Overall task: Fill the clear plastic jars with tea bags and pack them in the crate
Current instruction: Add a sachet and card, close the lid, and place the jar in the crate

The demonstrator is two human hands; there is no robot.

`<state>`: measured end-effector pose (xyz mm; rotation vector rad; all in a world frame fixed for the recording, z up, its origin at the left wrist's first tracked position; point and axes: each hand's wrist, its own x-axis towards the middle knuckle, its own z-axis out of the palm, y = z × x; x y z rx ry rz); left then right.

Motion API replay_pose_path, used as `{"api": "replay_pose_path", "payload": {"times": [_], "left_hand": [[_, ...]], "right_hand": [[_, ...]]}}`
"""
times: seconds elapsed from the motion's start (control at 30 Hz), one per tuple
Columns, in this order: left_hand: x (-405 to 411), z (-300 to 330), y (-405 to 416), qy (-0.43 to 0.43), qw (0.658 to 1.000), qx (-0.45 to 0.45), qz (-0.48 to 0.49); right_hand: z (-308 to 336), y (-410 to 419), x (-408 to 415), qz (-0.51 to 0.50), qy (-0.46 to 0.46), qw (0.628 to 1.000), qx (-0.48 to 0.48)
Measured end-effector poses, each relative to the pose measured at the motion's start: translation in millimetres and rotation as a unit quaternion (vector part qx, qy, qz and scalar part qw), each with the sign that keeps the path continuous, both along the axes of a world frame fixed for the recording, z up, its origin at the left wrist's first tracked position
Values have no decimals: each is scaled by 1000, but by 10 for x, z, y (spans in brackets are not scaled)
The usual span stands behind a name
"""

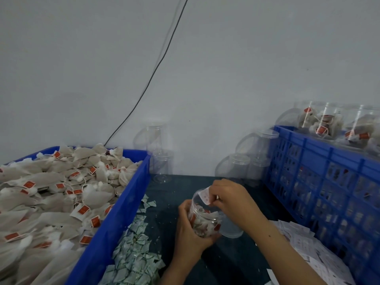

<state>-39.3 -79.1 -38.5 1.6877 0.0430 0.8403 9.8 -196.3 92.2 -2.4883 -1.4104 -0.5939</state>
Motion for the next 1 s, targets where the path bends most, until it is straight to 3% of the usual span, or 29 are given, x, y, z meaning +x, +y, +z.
{"api": "replay_pose_path", "payload": {"times": [0.2, 0.27, 0.37, 0.43, 0.5, 0.57, 0.73, 1.0], "left_hand": [[-3, 19, -32, 5, 1000, 8, -1], [-7, 17, -41, 13, 1000, 6, -2], [-16, 21, -41, 15, 1000, 1, 3], [-23, 13, -28, 10, 1000, -3, 12], [-34, 12, -25, 8, 1000, -11, 12], [-47, 18, -27, 8, 1000, -21, 7], [-55, 30, -19, 18, 1000, -18, 13], [-42, 18, 11, 20, 1000, 5, 21]], "right_hand": [[151, 150, -37, -65, 55, 970, -226], [153, 152, -51, -66, 77, 964, -244], [163, 59, -19, -26, 87, 982, -163], [137, -76, 95, -12, 88, 996, -12], [13, -247, 254, -22, 111, 974, 196], [-230, -385, 412, -68, 169, 941, 285], [-992, -408, 583, -153, 376, 910, 90], [-1011, -384, 538, -98, 305, 937, 141]]}}
